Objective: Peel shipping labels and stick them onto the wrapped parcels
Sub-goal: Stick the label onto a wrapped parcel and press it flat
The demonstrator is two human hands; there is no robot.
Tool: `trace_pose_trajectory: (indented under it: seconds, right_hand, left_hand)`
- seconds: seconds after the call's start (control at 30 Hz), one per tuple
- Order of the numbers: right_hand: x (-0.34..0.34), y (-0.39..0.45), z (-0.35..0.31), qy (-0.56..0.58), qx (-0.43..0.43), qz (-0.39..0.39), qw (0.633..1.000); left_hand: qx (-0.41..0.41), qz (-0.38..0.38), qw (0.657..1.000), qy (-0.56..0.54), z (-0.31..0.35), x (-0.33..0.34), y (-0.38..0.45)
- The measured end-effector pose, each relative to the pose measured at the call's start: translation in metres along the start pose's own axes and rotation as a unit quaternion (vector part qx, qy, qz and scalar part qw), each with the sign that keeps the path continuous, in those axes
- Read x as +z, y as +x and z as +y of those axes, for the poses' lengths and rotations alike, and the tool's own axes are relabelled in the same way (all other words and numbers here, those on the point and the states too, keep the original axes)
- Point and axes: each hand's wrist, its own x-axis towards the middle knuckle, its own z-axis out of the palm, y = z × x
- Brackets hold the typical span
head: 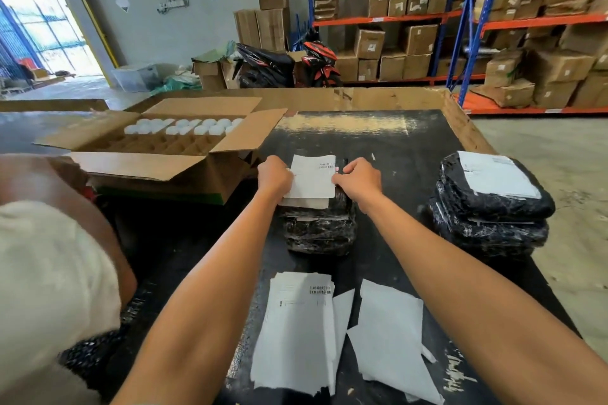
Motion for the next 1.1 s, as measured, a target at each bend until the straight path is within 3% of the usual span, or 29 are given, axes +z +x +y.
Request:
trace_pose_trajectory:
  seconds: [0.2, 0.3, 0.37, 0.43, 0.5, 0.7, 0.87, 1.1]
  right_hand:
    - [-0.001, -0.004, -0.004, -0.111, -0.018, 0.002, 0.994]
    - [0.0, 0.003, -0.001, -0.096, -0.105, 0.003, 0.99]
    - [0.003, 0.01, -0.002, -0.13, -0.156, -0.044, 0.978]
    - [0.008, 0.017, -0.003, -0.184, -0.144, -0.097, 0.967]
    - [0.011, 0.023, -0.003, -0.219, -0.118, -0.132, 0.959]
    - [0.011, 0.038, -0.005, -0.213, -0.022, -0.156, 0.964]
    - [0.016, 0.027, -0.004, -0.15, 0.002, -0.155, 0.976]
    - [0.016, -0.01, 0.027, -0.049, -0.028, -0.142, 0.988]
  left_hand:
    - [0.014, -0.028, 0.99, 0.138, 0.003, -0.001, 0.003]
    - [0.065, -0.034, 0.983, 0.17, 0.004, 0.001, 0.001]
    - [0.123, -0.055, 0.972, 0.195, 0.004, 0.006, 0.0]
    - [0.119, -0.105, 0.966, 0.204, 0.002, 0.014, 0.004]
    - [0.095, -0.139, 0.966, 0.197, 0.001, 0.02, 0.009]
    - [0.038, -0.141, 0.974, 0.176, -0.005, 0.02, 0.022]
    - [0.033, -0.17, 0.983, 0.059, -0.016, 0.015, 0.02]
    - [0.007, -0.098, 0.994, -0.05, -0.026, 0.017, 0.004]
